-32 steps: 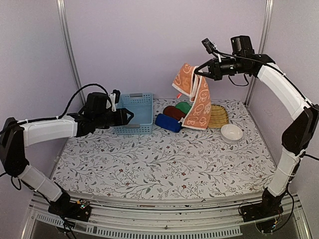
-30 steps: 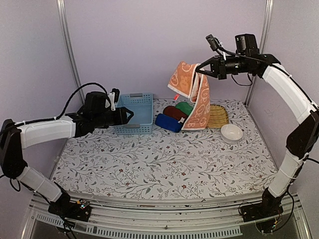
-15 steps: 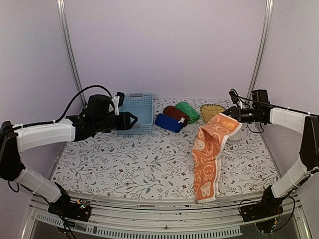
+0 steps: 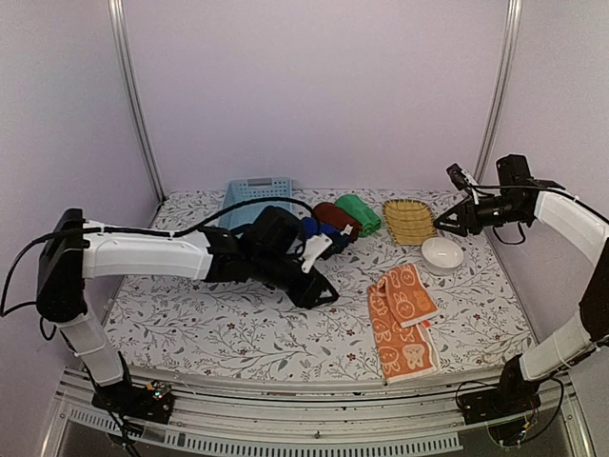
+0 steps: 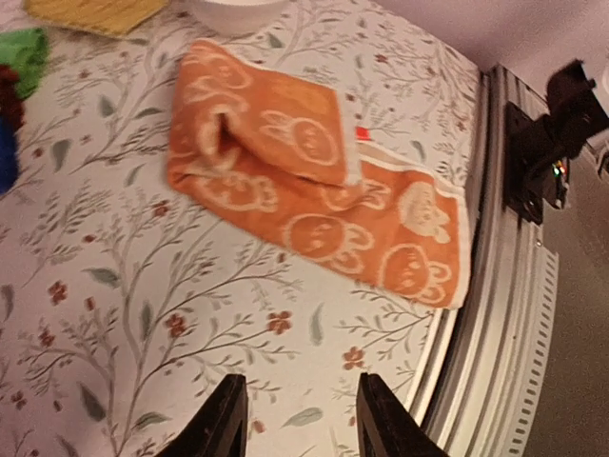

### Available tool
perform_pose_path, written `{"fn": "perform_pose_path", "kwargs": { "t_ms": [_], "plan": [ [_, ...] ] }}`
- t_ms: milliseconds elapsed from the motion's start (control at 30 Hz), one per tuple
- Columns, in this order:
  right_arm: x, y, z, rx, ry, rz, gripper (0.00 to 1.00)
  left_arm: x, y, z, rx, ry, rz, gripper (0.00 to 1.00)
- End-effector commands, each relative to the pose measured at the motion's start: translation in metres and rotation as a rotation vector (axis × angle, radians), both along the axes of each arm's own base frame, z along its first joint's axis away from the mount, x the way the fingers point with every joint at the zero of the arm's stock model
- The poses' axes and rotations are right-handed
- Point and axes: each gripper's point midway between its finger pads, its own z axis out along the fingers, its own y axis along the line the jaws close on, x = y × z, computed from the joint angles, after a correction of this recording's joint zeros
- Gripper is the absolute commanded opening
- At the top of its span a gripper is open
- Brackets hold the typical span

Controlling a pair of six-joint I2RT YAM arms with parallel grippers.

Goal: Roll the towels
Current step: Place the towel at the center of the board, then pick up the towel from the center of the board.

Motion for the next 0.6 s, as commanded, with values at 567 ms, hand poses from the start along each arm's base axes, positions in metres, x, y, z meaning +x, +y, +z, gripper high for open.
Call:
{"fn": "perform_pose_path", "kwargs": {
  "t_ms": [567],
  "plan": [
    [-0.064, -0.004, -0.159, -0.550, -0.007, 0.384, 0.70, -0.124, -0.147, -0.084, 0.106, -0.408, -0.545, 0.48]
  ]
}}
